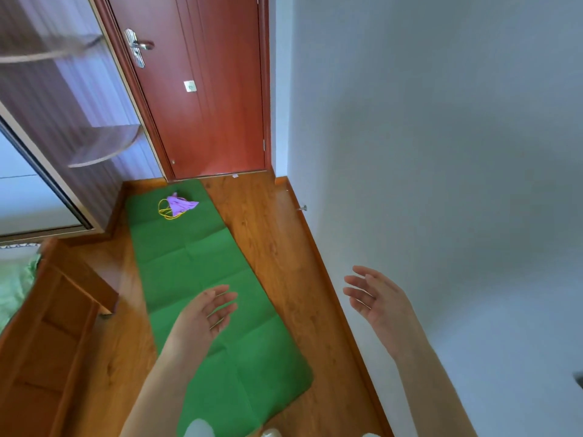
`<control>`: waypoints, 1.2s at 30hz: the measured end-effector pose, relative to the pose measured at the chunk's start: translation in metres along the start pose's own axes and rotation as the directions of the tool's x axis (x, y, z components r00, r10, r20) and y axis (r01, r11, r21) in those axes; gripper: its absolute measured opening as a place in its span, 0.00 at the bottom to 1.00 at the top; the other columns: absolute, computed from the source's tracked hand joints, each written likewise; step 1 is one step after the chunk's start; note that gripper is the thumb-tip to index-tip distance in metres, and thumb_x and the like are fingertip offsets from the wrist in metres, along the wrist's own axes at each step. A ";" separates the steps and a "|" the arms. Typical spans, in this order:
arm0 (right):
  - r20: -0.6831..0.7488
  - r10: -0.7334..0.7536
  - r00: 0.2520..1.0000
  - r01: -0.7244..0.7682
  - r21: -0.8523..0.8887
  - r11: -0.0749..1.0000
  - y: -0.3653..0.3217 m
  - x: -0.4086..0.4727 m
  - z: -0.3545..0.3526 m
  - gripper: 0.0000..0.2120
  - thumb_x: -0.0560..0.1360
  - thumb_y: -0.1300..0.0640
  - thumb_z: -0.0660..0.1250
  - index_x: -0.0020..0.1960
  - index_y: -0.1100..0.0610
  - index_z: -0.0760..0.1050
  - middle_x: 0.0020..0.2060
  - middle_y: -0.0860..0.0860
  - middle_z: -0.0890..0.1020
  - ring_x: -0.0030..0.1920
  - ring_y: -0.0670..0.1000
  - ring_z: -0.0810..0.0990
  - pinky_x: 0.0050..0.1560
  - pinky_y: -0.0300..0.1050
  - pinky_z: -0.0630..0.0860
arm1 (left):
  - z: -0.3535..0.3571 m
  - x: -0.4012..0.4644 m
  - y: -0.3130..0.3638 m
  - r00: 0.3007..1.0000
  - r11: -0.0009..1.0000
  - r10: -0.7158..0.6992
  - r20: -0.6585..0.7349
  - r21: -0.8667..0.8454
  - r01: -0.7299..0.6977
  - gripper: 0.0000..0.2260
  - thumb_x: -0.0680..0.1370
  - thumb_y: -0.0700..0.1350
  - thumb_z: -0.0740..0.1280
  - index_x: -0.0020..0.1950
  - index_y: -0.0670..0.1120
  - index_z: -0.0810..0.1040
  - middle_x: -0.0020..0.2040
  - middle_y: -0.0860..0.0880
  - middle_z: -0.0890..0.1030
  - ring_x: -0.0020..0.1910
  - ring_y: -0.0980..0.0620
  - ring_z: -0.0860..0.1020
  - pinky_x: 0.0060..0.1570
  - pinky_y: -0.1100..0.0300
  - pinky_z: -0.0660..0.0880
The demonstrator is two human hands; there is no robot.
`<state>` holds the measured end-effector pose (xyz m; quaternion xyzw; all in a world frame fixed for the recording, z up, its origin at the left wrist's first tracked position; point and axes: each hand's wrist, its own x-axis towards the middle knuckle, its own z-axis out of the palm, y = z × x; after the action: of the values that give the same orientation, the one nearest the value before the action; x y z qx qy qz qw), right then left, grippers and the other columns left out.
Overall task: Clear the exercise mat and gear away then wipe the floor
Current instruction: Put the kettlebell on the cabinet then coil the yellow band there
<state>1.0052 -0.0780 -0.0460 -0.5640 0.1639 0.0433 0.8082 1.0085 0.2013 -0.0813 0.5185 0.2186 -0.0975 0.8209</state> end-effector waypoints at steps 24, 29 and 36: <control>0.270 0.218 0.938 -0.179 -0.162 0.970 -0.109 0.406 0.068 0.10 0.80 0.62 0.58 0.52 0.60 0.79 0.43 0.56 0.84 0.42 0.53 0.83 0.41 0.42 0.80 | 0.153 0.314 0.085 0.967 0.984 0.011 -0.253 -0.168 -0.055 0.12 0.81 0.41 0.53 0.51 0.42 0.77 0.46 0.45 0.82 0.45 0.48 0.77 0.45 0.57 0.71; 0.342 0.264 0.902 -0.196 -0.223 0.955 -0.122 0.460 0.093 0.10 0.79 0.63 0.59 0.53 0.61 0.78 0.41 0.56 0.84 0.42 0.53 0.82 0.45 0.43 0.79 | 0.178 0.355 0.104 0.955 0.981 0.016 -0.295 -0.181 -0.072 0.13 0.81 0.41 0.53 0.52 0.42 0.76 0.42 0.47 0.84 0.45 0.48 0.78 0.45 0.57 0.71; 0.352 0.297 0.888 -0.203 -0.279 0.939 -0.120 0.535 0.121 0.09 0.78 0.63 0.60 0.54 0.61 0.78 0.44 0.57 0.83 0.43 0.53 0.82 0.45 0.42 0.79 | 0.176 0.407 0.121 0.926 0.978 -0.021 -0.378 -0.202 -0.061 0.13 0.81 0.42 0.52 0.51 0.43 0.76 0.49 0.44 0.80 0.47 0.47 0.76 0.47 0.56 0.69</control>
<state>1.5662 -0.0707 -0.0683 -0.6097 0.0658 0.2775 0.7395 1.4612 0.1246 -0.1064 0.4402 0.3763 0.0363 0.8144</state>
